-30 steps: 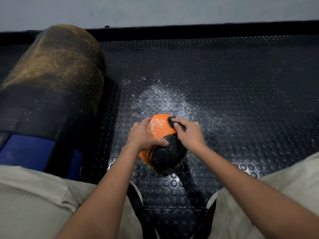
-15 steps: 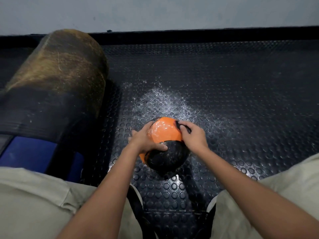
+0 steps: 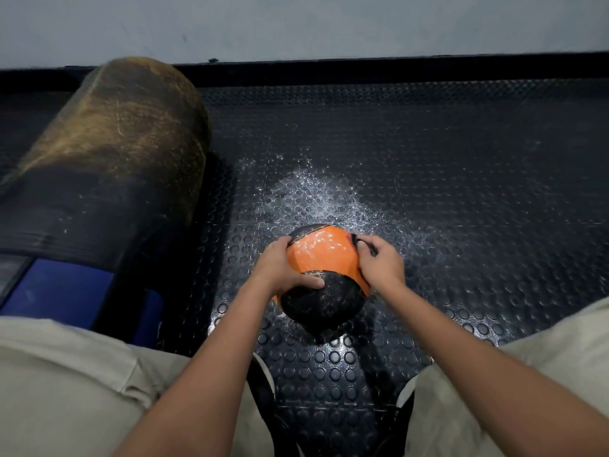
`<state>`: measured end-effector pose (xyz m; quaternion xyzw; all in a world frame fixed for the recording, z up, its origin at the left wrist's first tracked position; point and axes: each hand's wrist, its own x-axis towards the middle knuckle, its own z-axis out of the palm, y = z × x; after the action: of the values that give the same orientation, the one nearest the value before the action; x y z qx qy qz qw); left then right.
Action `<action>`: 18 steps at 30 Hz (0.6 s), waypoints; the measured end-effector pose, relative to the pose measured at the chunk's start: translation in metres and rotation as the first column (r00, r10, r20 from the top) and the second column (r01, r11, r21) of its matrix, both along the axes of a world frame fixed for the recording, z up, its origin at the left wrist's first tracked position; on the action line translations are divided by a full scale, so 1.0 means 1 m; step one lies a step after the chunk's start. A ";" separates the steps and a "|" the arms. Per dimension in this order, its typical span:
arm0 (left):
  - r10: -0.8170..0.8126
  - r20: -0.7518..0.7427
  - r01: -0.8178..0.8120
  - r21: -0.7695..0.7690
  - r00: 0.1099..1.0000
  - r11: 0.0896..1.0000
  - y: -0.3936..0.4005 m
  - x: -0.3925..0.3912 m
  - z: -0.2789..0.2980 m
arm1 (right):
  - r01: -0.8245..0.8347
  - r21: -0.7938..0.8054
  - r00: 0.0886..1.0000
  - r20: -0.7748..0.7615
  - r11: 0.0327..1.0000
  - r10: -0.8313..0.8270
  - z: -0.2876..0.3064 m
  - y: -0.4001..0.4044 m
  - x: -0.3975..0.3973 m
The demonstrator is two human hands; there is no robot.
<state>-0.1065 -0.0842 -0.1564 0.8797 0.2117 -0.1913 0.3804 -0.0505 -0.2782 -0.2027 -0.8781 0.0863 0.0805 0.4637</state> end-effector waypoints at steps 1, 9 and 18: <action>-0.004 -0.011 0.004 0.003 1.000 1.000 -0.003 0.001 0.001 | 0.032 -0.005 0.999 -0.014 0.999 -0.032 -0.001 0.000 0.000; -0.051 -0.013 0.051 -0.007 0.999 0.999 -0.004 0.004 -0.005 | -0.327 -0.126 0.904 0.248 0.937 0.349 0.012 0.016 -0.014; -0.065 -0.022 0.065 -0.006 0.998 0.998 -0.009 0.005 -0.006 | 0.032 -0.048 0.995 0.091 0.998 -0.028 0.000 0.005 0.001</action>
<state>-0.1011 -0.0932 -0.1628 0.8830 0.1865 -0.2139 0.3738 -0.0497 -0.2736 -0.2028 -0.8907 0.0803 0.0315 0.4463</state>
